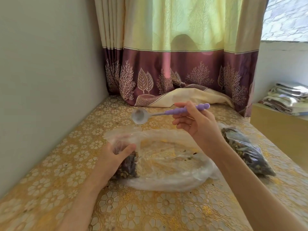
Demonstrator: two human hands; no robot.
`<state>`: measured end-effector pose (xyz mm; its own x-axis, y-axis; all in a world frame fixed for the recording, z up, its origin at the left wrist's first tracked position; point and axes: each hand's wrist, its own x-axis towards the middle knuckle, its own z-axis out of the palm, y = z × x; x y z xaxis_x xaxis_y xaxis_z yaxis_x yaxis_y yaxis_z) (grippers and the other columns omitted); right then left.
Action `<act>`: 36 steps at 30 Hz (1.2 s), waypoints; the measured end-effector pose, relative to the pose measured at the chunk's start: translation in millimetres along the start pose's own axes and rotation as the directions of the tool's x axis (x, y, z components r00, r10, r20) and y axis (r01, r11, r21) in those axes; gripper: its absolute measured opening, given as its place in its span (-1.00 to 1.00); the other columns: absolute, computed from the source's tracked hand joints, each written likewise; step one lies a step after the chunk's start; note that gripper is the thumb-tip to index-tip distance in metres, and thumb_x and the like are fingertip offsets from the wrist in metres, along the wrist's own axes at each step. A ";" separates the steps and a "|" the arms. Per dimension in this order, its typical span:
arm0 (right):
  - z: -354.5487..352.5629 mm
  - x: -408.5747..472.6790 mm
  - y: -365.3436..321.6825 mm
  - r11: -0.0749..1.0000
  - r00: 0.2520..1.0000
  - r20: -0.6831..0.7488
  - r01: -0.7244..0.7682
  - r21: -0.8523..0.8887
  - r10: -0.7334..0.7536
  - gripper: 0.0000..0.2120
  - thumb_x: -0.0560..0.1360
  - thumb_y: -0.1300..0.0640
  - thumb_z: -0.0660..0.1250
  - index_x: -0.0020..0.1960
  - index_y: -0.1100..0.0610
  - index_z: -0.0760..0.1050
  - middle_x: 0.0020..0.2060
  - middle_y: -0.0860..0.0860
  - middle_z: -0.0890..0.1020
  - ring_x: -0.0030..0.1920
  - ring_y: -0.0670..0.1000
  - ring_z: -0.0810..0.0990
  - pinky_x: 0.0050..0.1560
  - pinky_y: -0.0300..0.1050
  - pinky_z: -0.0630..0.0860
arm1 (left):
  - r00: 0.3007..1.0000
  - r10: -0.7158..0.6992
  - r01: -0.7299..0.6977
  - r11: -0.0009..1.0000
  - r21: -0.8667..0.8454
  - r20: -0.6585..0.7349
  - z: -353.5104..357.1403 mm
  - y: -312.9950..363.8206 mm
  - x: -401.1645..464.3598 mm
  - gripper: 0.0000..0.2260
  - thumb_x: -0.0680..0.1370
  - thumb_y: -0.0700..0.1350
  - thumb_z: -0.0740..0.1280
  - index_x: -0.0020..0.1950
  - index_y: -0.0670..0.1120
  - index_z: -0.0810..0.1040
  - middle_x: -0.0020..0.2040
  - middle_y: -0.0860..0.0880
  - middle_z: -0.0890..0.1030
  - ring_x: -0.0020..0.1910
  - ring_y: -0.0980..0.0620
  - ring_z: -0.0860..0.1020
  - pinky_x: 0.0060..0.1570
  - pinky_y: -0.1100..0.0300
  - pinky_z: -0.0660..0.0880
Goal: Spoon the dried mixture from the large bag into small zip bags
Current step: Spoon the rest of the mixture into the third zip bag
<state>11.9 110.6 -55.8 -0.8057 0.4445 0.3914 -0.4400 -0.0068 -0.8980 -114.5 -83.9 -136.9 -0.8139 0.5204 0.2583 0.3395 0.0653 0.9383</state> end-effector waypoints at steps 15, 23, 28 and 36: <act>-86.2 -54.8 23.0 0.896 0.872 -0.485 -0.160 -0.414 -0.068 -0.48 0.62 0.06 0.17 -0.46 0.08 0.62 -0.42 0.15 0.66 -0.56 -0.06 0.44 -0.58 -0.29 0.34 | 0.991 0.132 -0.124 0.967 0.222 -0.023 8.9 3.5 -3.7 -0.91 0.45 -0.18 0.42 -0.08 -0.12 0.57 -0.51 0.15 0.55 -0.51 0.33 0.47 -0.43 0.54 0.34; -90.7 -75.4 52.3 0.945 0.803 -0.582 -0.277 -0.175 0.128 -0.52 0.61 0.03 0.21 -0.25 0.40 0.58 -0.34 0.23 0.68 -0.56 -0.06 0.47 -0.61 -0.28 0.35 | 0.993 0.113 -0.105 0.968 0.229 -0.024 10.5 3.1 -5.3 -0.92 0.47 -0.15 0.41 -0.12 -0.01 0.53 -0.23 0.03 0.63 -0.30 0.29 0.56 -0.27 0.44 0.41; -97.3 -77.3 58.4 0.962 0.737 -0.671 -0.235 -0.141 0.082 -0.52 0.60 0.03 0.22 -0.24 0.41 0.59 -0.39 0.22 0.66 -0.55 -0.04 0.53 -0.56 -0.28 0.45 | 0.997 0.079 -0.071 0.970 0.233 -0.026 10.3 0.0 -3.0 -0.92 0.46 -0.12 0.42 -0.14 0.00 0.53 -0.21 -0.06 0.65 -0.23 0.12 0.60 -0.19 0.18 0.48; -96.8 -83.1 65.0 0.929 0.776 -0.625 -0.168 -0.330 -0.082 -0.57 0.61 0.03 0.19 -0.31 0.19 0.61 -0.36 0.09 0.69 -0.45 0.01 0.60 -0.43 -0.23 0.56 | 0.996 0.072 -0.059 0.962 0.265 -0.042 10.0 -5.9 -1.8 -0.89 0.43 -0.12 0.46 -0.22 0.03 0.55 -0.27 -0.05 0.64 -0.35 0.18 0.57 -0.33 0.39 0.45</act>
<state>88.6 160.0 -166.1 -0.3410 0.9057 0.2519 -0.1424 0.2152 -0.9661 -110.3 -76.7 -145.2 -0.8062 0.4876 0.3350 0.4996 0.2578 0.8270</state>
